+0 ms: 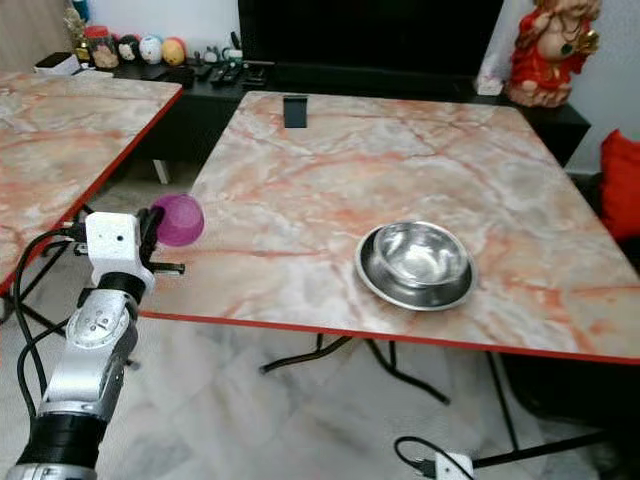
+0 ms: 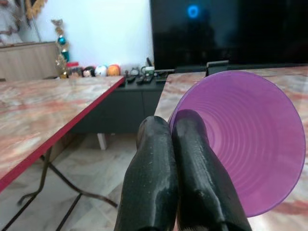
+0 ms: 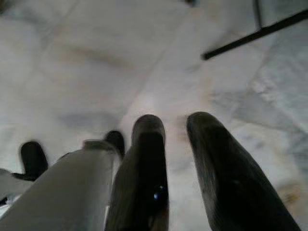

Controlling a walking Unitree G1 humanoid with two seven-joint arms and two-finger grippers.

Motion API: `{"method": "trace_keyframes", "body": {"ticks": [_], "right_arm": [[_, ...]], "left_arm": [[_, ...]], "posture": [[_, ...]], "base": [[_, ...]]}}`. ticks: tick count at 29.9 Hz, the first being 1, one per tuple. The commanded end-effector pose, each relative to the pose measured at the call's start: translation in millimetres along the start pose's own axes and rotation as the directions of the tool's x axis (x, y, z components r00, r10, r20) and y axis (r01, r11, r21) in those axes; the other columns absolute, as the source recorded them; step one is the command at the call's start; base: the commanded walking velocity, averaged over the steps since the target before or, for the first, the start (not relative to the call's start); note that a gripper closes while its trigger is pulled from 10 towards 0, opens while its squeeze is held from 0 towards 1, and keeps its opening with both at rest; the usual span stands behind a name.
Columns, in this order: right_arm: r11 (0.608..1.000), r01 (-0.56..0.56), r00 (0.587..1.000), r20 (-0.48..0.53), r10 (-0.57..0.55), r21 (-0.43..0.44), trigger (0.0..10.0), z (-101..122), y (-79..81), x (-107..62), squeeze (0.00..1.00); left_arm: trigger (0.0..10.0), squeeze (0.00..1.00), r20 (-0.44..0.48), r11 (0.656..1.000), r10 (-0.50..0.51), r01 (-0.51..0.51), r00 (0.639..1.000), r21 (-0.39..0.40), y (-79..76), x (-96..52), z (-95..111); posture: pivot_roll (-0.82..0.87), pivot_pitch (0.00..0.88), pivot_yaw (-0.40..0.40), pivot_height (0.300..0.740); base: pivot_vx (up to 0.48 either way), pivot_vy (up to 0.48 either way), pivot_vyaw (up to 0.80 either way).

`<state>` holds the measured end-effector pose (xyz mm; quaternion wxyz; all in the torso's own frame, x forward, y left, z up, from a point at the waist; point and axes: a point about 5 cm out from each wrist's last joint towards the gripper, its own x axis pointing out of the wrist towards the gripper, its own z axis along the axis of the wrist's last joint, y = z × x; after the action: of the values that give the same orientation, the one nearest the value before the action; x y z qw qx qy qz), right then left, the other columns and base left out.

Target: Setting the table

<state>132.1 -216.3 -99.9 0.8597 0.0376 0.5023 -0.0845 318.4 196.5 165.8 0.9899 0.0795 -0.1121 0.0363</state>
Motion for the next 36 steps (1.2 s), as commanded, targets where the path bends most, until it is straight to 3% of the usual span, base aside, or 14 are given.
{"method": "trace_keyframes", "body": {"ticks": [1,8,16,21,24,26,28,36], "right_arm": [[1.000,-0.012,1.000,-0.006,0.012,0.005,10.0,-1.2,5.0,0.4,0.00],[1.000,-0.010,1.000,-0.004,0.010,0.012,10.0,-1.0,4.7,0.4,0.00],[1.000,-0.009,1.000,-0.003,0.009,0.011,10.0,0.1,4.2,0.5,0.00],[1.000,-0.010,1.000,-0.002,0.010,0.009,10.0,0.4,4.3,0.6,0.00],[1.000,-0.009,1.000,-0.001,0.009,0.010,10.0,0.7,4.1,0.6,0.00],[1.000,-0.009,1.000,-0.001,0.009,0.008,10.0,1.0,4.0,0.7,0.00],[1.000,-0.009,1.000,0.000,0.009,0.008,10.0,1.2,3.9,0.7,0.00],[1.000,-0.010,1.000,0.001,0.010,0.006,10.0,1.7,3.6,0.7,0.00]], "left_arm": [[10.0,0.00,0.023,1.000,0.003,-0.003,1.000,-0.007,0.6,2.5,6.1],[10.0,0.00,0.023,1.000,-0.008,0.008,1.000,0.018,1.9,2.8,5.5],[10.0,0.00,0.022,0.991,-0.027,0.024,0.999,0.132,23.6,8.9,9.6],[10.0,0.00,0.008,0.990,-0.032,0.031,0.999,0.140,26.6,11.5,9.9],[10.0,0.00,-0.016,0.996,-0.031,0.032,0.999,0.088,25.1,12.1,6.6],[10.0,0.00,-0.041,0.998,0.037,-0.039,0.998,-0.057,28.2,13.0,4.1],[10.0,0.00,-0.055,0.988,0.067,-0.074,0.996,-0.132,29.8,13.1,2.9],[10.0,0.00,-0.048,0.986,0.038,-0.045,0.998,-0.159,27.0,16.9,7.6]], "posture": [[0.14,0.000,-0.077,0.727],[0.13,0.000,-0.073,0.727],[0.14,0.000,-0.071,0.727],[0.13,0.000,-0.071,0.727],[0.13,0.000,-0.073,0.727],[0.13,0.000,-0.076,0.727],[0.13,0.000,-0.077,0.727],[0.14,0.000,-0.083,0.727]], "base": [[0.000,-0.319,0.00],[0.000,-0.318,0.00],[0.000,-0.315,0.00],[0.000,-0.113,0.00],[0.000,0.000,0.00],[0.000,0.000,0.00],[0.000,0.000,0.00],[0.000,0.000,0.00]]}}
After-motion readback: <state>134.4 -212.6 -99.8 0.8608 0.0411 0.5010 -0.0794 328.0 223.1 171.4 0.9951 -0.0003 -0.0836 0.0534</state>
